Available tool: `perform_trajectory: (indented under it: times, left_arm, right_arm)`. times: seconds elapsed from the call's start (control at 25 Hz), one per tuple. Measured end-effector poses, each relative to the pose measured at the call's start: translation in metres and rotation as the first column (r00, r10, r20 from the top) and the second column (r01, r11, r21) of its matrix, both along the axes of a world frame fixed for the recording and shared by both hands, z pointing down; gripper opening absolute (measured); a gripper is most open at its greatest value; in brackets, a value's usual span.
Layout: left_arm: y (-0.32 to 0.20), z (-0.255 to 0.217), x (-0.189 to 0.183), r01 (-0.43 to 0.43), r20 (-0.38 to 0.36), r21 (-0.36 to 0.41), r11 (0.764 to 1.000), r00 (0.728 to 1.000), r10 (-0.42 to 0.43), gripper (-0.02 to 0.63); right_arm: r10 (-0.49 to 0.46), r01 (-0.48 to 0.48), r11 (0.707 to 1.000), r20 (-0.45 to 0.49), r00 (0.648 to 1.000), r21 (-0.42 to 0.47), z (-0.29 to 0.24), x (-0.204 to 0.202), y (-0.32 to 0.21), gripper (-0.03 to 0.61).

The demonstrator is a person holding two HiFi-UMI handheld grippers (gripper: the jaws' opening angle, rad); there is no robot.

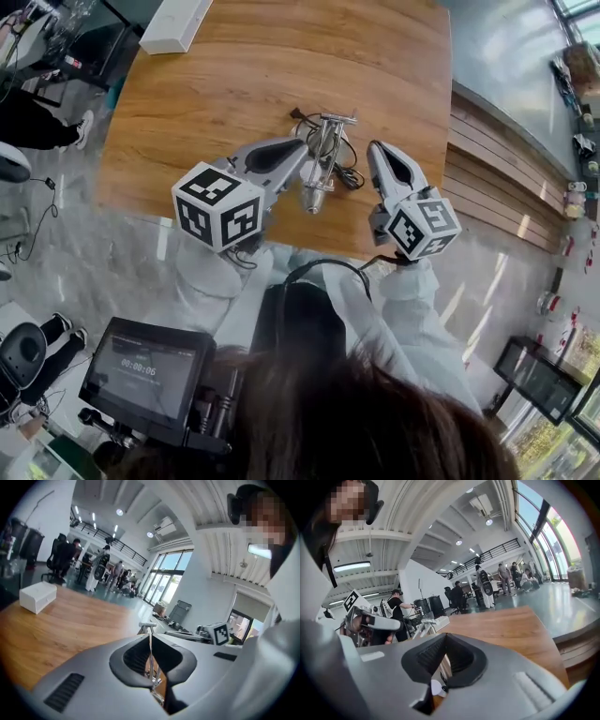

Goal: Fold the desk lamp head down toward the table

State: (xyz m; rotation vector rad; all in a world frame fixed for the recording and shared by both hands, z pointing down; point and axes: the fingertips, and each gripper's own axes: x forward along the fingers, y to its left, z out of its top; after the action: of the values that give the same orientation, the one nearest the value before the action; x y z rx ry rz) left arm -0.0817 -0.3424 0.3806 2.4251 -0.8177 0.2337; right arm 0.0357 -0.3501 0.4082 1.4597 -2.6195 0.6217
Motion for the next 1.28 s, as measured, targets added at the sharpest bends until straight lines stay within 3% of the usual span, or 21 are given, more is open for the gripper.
perform_trajectory:
  times: [0.2, 0.36, 0.64, 1.28]
  left_arm:
    - [-0.016, -0.043, 0.018, 0.127, 0.016, 0.191, 0.973, 0.991, -0.132, 0.002]
    - [-0.007, -0.070, 0.025, 0.166, -0.009, 0.297, 0.940, 0.985, -0.171, 0.002]
    - [-0.003, -0.088, 0.033, 0.163, -0.008, 0.354, 0.921, 0.985, -0.172, 0.002]
    - [-0.013, -0.083, 0.035, 0.162, -0.008, 0.349, 0.923, 0.985, -0.170, 0.002]
  right_arm:
    - [0.083, -0.079, 0.993, -0.041, 0.996, 0.083, -0.054, -0.008, 0.000, 0.002]
    - [0.109, -0.090, 0.979, -0.098, 0.989, 0.181, -0.088, -0.027, 0.011, 0.002]
    - [0.109, -0.088, 0.973, -0.087, 0.990, 0.213, -0.106, -0.036, 0.018, 0.000]
    - [0.086, -0.068, 0.978, -0.084, 0.993, 0.198, -0.097, -0.040, 0.008, 0.000]
